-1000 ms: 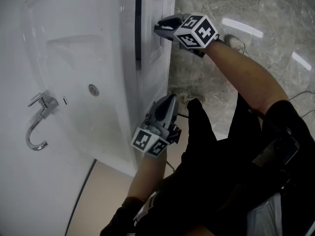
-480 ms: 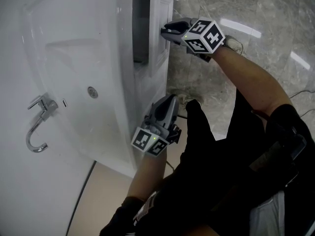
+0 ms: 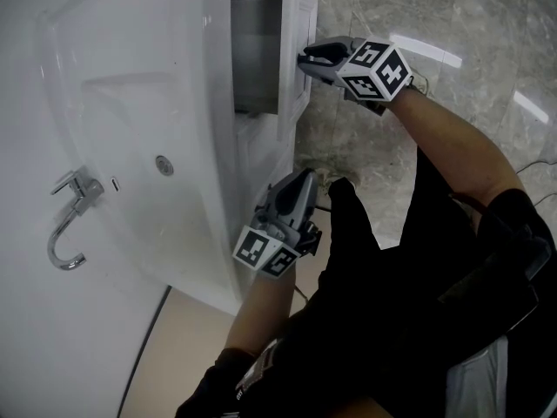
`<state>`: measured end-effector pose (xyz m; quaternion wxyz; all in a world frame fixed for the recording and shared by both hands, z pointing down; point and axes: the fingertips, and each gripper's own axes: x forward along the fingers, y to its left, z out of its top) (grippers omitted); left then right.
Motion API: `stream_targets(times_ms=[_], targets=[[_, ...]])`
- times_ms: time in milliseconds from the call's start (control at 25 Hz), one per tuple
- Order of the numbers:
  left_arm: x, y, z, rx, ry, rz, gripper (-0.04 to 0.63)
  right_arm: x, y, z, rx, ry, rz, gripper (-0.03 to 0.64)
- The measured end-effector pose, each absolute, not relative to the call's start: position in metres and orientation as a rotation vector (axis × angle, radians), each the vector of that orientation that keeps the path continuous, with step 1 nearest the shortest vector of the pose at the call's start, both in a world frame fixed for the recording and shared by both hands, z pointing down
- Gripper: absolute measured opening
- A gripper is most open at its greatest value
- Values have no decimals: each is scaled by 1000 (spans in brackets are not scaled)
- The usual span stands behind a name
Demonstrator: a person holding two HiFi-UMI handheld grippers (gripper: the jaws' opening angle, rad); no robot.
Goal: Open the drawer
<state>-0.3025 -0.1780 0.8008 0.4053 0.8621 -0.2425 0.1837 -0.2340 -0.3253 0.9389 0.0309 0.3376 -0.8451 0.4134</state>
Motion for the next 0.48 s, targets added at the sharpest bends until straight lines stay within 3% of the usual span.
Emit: stream_targets(times_ms=[480], targets=[[-299,-174,799,2180,-600,450,0,-206,-295,939,1067,-2582,1281,121]])
